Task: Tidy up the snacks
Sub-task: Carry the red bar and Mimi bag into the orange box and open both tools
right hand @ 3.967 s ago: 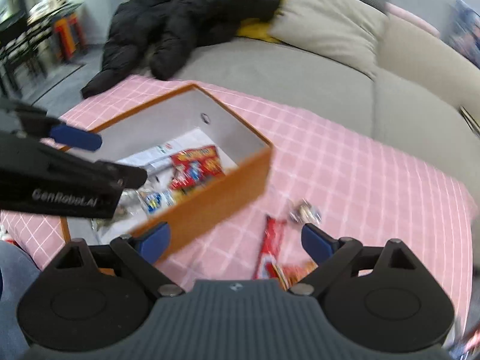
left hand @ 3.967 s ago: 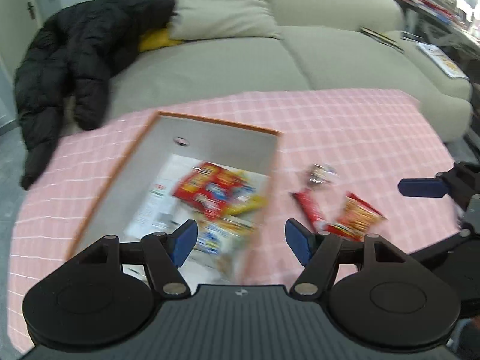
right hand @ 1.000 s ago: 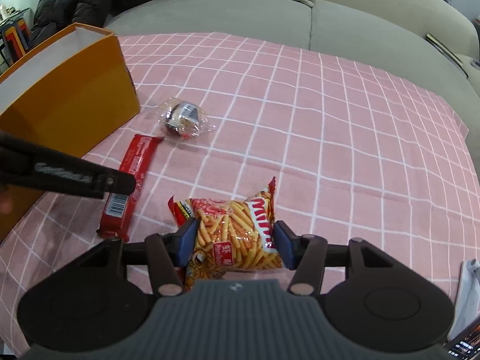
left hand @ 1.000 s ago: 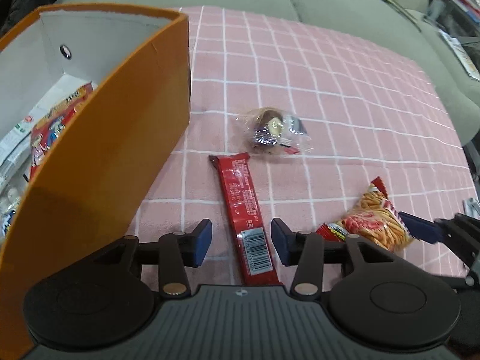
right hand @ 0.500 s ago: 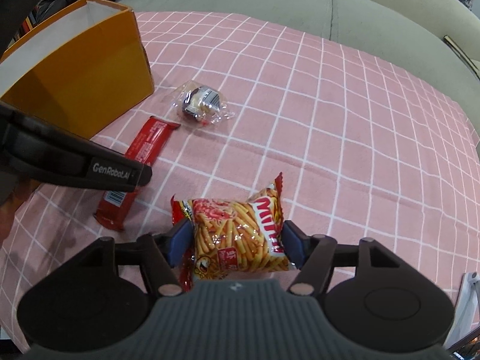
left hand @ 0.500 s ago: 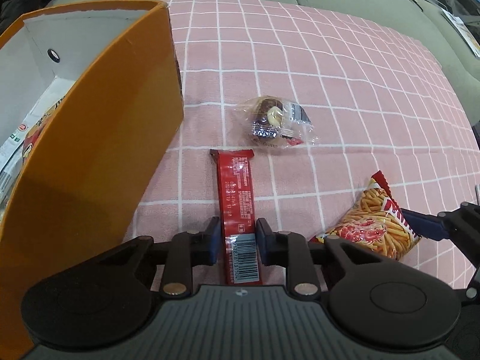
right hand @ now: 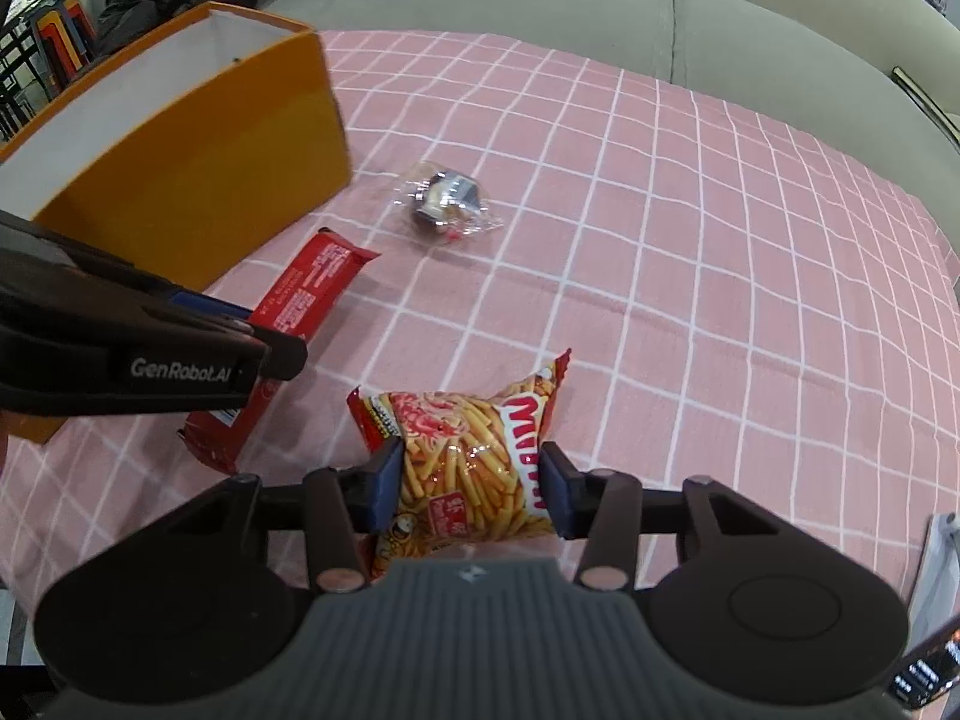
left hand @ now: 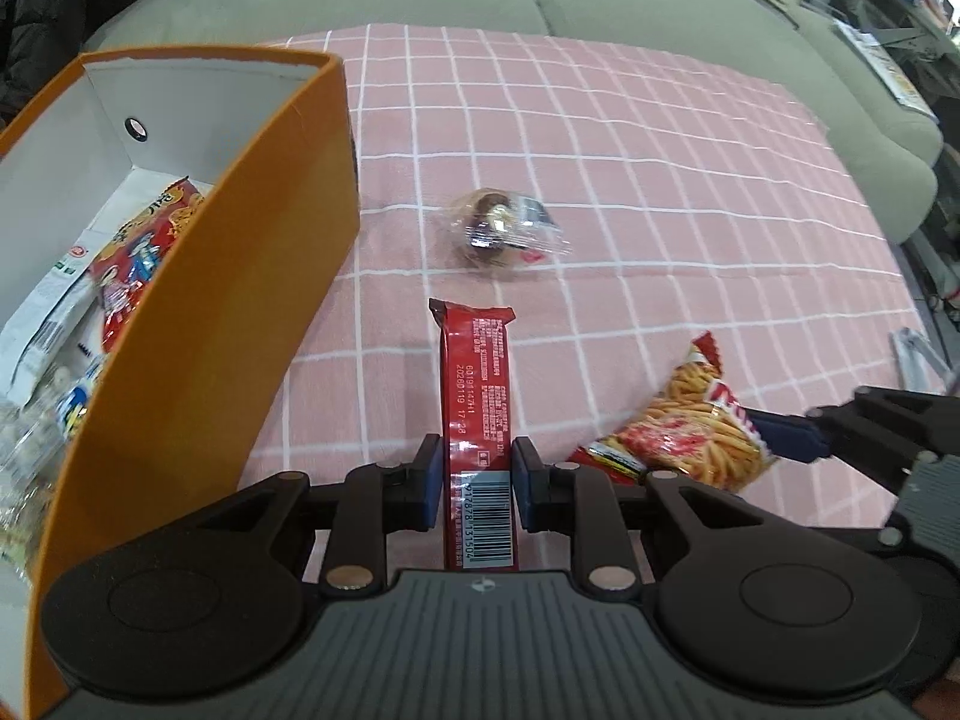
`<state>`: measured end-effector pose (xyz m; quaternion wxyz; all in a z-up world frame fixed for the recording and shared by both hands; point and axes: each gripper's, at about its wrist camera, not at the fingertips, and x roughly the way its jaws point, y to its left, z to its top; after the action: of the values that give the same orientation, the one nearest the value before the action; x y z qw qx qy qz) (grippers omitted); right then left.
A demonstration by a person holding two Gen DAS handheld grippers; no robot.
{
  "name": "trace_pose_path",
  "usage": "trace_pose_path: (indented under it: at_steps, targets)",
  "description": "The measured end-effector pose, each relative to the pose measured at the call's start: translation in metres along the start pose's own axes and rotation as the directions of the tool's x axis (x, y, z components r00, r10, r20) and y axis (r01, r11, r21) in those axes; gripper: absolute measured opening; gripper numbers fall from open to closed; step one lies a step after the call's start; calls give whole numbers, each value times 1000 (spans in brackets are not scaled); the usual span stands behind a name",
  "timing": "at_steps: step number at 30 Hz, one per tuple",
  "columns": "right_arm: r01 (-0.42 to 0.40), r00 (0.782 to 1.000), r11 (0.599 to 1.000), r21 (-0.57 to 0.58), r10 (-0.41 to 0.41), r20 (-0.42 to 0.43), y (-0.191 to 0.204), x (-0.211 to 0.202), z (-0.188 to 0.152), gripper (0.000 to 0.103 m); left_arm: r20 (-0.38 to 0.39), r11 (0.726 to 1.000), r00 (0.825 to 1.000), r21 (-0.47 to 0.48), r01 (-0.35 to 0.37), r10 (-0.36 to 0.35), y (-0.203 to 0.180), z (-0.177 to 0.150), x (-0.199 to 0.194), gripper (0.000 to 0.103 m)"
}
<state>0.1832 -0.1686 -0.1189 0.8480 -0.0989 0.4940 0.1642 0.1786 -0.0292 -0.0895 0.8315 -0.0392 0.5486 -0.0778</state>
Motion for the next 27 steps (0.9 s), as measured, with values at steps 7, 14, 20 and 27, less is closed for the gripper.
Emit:
trace_pose_path:
  at_steps: [7, 14, 20, 27]
  targets:
    - [20, 997, 1000, -22, -18, 70, 13, -45, -4, 45, 96, 999, 995, 38, 22, -26, -5, -5, -64, 26]
    - [13, 982, 997, -75, 2, 189, 42, -96, 10, 44, 210, 996, 977, 84, 8, -26, 7, -5, -131, 26]
    - [-9, 963, 988, -156, 50, 264, 79, -127, 34, 44, 261, 995, 965, 89, -40, 15, 40, -5, -173, 26]
    - [-54, 945, 962, -266, 135, 299, 135, -137, 77, 44, 250, 990, 962, 62, -125, 105, 102, -2, -191, 26]
